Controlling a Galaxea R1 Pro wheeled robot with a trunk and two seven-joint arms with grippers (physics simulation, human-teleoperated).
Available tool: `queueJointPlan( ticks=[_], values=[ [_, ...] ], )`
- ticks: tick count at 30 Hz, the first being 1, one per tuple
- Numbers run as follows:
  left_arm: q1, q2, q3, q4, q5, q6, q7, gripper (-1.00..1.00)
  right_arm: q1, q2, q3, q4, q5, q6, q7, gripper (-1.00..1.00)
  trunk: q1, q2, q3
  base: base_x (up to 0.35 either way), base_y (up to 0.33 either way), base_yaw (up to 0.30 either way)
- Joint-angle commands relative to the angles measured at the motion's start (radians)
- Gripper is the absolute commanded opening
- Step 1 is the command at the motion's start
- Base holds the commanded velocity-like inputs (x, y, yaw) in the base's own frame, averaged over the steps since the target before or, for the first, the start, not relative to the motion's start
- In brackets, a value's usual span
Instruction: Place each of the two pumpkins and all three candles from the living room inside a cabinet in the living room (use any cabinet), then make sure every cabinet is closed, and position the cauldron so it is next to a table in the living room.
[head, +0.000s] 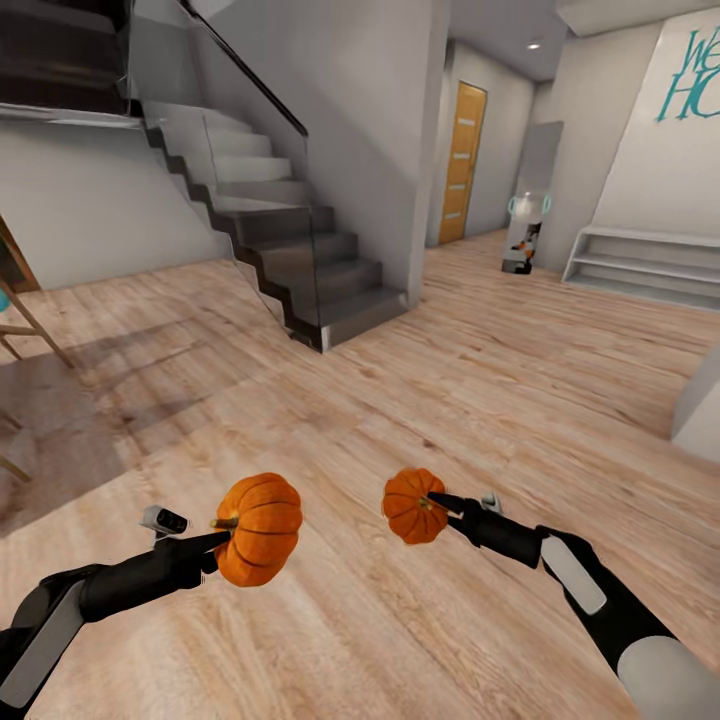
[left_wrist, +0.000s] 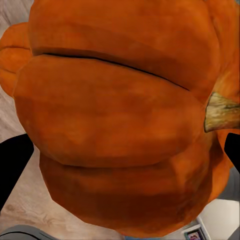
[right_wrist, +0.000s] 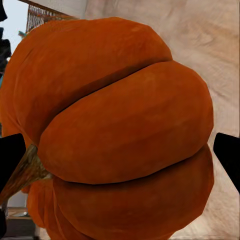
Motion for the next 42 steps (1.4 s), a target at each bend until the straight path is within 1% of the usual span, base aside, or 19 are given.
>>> queueJointPlan(
  ticks=[1,5,9,12,13,15,18,24,29,42],
  values=[
    [-0.001,0.001,-0.002,0.000,0.004,0.007,-0.001,-1.00,-0.001,-0.001,0.010,-0.001,-0.014,0.006,0.000,-1.00,-0.001,0.000,0.002,-0.001,0.000,0.215],
    [-0.001,0.002,-0.002,0.000,0.004,0.007,-0.001,-1.00,-0.001,-0.001,0.026,-0.001,-0.014,0.006,0.001,-1.00,-0.002,0.001,0.013,0.000,0.000,0.207],
    [-0.001,0.003,0.006,0.014,0.004,0.006,-0.001,-1.00,-0.001,-0.001,0.029,-0.001,-0.014,0.006,0.001,-1.00,-0.004,0.002,0.024,0.000,0.000,0.203],
    [0.000,0.003,0.055,0.031,0.004,0.007,0.000,-1.00,-0.001,-0.001,0.029,0.000,-0.014,0.007,-0.004,-1.00,-0.006,0.002,0.032,0.000,0.000,0.199],
    [0.000,0.007,0.074,0.051,0.004,0.007,0.000,-1.00,-0.001,-0.001,0.029,0.000,-0.014,0.007,-0.007,-1.00,-0.006,0.003,0.035,0.000,0.000,0.197],
    [0.000,0.023,0.083,0.071,0.004,0.007,-0.001,-1.00,-0.001,-0.001,0.029,0.000,-0.014,0.007,-0.008,-1.00,-0.007,0.003,0.040,0.000,0.000,0.196],
    [0.000,0.037,0.089,0.086,0.005,0.006,-0.003,-1.00,-0.001,-0.001,0.029,0.000,-0.014,0.007,-0.009,-1.00,-0.008,0.004,0.048,0.000,0.000,0.194],
    [0.000,0.041,0.091,0.090,0.006,0.006,-0.005,-1.00,-0.001,-0.001,0.030,0.000,-0.014,0.007,-0.013,-1.00,-0.011,0.005,0.064,-0.005,0.000,0.193],
    [0.000,0.042,0.093,0.091,0.006,0.007,-0.006,-1.00,-0.001,-0.001,0.030,-0.001,-0.014,0.007,-0.013,-1.00,-0.014,0.007,0.077,-0.223,0.036,0.193],
    [0.000,0.046,0.098,0.106,0.006,0.007,-0.008,-1.00,-0.001,0.000,0.032,-0.001,-0.014,0.007,-0.013,-1.00,-0.063,0.098,0.101,-0.033,0.005,0.192]
  ],
)
